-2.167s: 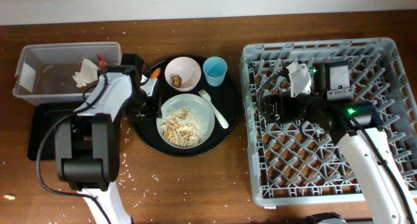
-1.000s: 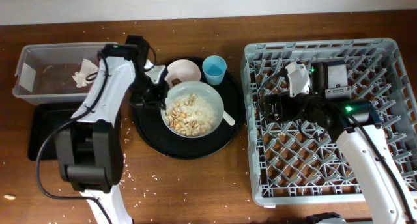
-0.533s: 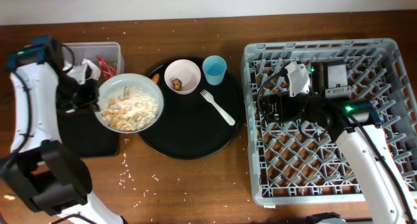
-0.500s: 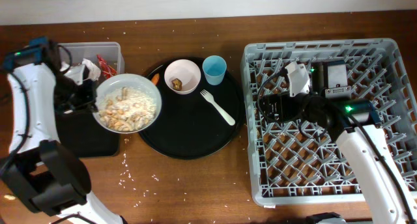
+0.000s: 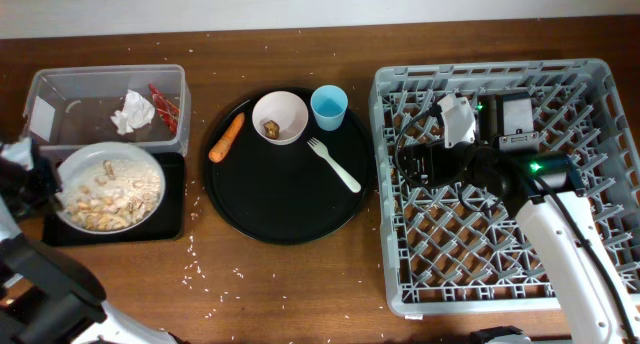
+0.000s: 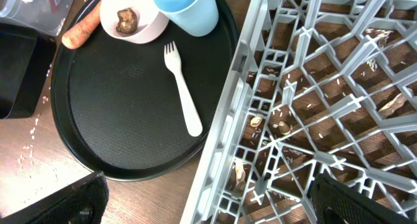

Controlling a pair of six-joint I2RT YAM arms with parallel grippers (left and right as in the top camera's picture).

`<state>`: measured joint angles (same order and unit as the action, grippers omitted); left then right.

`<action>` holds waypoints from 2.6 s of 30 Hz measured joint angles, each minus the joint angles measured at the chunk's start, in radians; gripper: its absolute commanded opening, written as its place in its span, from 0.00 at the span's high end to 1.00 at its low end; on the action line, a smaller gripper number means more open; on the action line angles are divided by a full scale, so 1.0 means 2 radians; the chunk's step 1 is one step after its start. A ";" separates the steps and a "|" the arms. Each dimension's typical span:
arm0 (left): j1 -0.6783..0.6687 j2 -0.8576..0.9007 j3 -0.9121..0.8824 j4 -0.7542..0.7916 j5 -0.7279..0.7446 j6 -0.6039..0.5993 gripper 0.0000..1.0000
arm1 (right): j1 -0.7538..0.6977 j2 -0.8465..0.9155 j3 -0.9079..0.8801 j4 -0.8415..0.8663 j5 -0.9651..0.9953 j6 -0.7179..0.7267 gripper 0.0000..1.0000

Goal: Sort waste into correct bins and load items into the dishwasher rack
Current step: 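Tilt the white plate over the black tray to dump the rice, then bring the empty plate over the round tray and grasp it with the right gripper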

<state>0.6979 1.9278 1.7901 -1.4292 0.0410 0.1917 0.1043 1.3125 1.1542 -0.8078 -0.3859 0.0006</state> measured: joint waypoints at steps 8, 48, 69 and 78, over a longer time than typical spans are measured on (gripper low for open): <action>0.066 0.000 0.000 0.074 -0.066 -0.016 0.99 | 0.000 0.000 0.000 -0.020 0.012 0.000 0.02; -0.106 -0.009 0.000 0.105 -0.411 -0.040 0.99 | 0.000 0.000 0.000 -0.030 0.041 0.000 0.02; -0.243 -0.011 0.000 0.089 -0.666 -0.040 1.00 | 0.000 0.000 0.000 -0.030 0.041 0.000 0.02; -0.304 -0.011 0.000 0.079 -0.706 -0.040 1.00 | 0.000 0.000 0.000 -0.030 0.041 0.000 0.02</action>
<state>0.0898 1.9053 1.7908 -1.2716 -1.3712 0.1116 0.1043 1.3128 1.1542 -0.8673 -0.3031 0.0002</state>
